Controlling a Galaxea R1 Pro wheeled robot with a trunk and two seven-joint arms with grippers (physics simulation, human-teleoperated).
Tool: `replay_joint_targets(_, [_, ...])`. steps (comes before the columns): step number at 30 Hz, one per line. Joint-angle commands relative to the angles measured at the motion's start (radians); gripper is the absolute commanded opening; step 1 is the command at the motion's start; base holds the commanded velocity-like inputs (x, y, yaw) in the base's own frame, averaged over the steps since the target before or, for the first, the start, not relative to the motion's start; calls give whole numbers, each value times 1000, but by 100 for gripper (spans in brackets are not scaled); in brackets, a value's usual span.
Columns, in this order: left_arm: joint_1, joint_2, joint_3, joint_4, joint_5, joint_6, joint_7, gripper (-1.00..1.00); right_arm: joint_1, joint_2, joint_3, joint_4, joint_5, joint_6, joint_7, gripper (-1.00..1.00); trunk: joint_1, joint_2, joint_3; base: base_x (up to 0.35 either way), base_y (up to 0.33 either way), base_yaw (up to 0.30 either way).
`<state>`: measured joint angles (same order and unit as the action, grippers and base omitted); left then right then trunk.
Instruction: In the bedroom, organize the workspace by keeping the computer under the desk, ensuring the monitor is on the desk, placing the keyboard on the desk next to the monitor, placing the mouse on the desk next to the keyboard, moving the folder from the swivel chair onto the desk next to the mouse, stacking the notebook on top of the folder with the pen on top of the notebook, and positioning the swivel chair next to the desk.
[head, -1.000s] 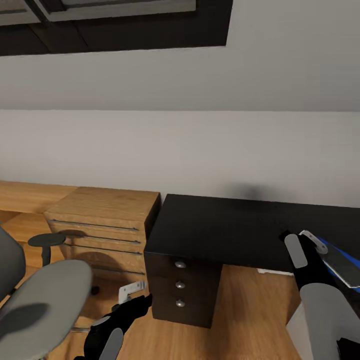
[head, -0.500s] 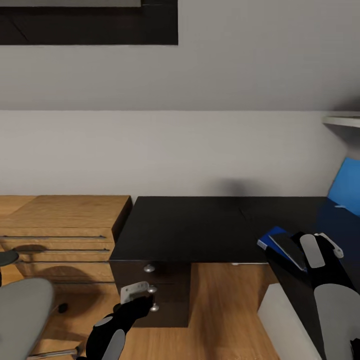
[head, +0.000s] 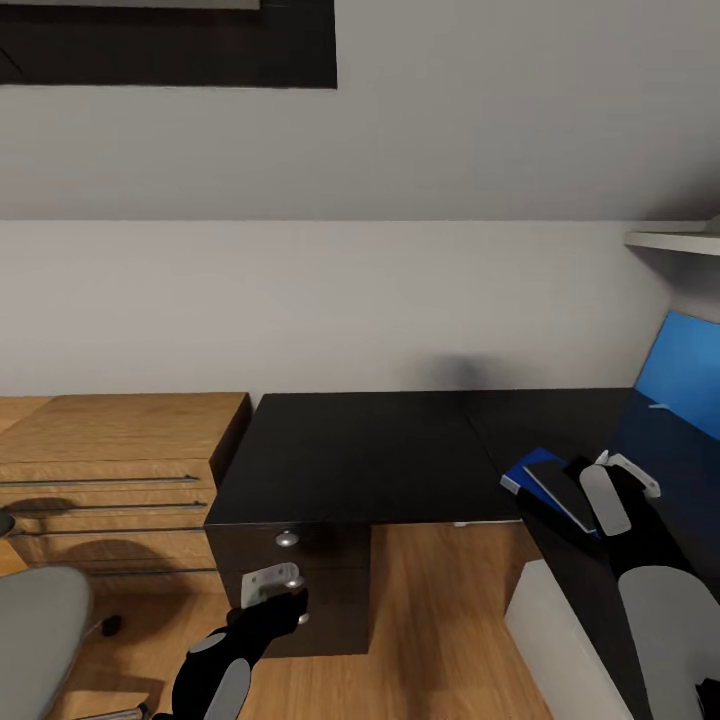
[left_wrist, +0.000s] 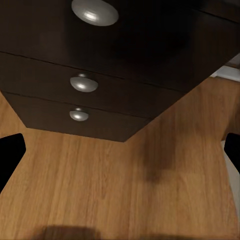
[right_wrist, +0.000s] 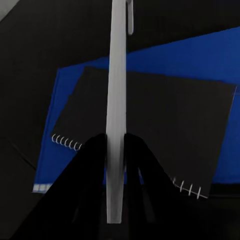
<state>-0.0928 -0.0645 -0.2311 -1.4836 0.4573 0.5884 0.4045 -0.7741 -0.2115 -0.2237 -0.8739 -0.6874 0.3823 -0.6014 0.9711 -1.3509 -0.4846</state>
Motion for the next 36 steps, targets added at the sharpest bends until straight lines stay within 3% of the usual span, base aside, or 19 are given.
replay_joint_targets(1, [-1,0,-1,-1,11,2,10,100,-1,-1,2,-1,-6,3,-1,-100,0,-1,-1,0,0,0])
replay_joint_targets(11, [0,0,-3,-1,11,-1,10,100,-1,-2,12,6,-2,-4,15,-100,0,-1,-1,43,0,0])
replay_joint_targets(24, [43,0,-5,-42,10,-5,10,100,-5,-3,13,129,21,-23,19,-100,0,-1,-1,138,0,0])
replay_joint_targets(29, [104,0,-52,-117,9,-4,10,100,-8,-3,13,197,71,-43,56,-100,0,-1,-1,4,0,0])
replay_joint_targets(36, [122,0,-81,-133,10,-4,10,100,-10,-3,13,231,81,-72,65,-100,0,-1,-1,0,0,0])
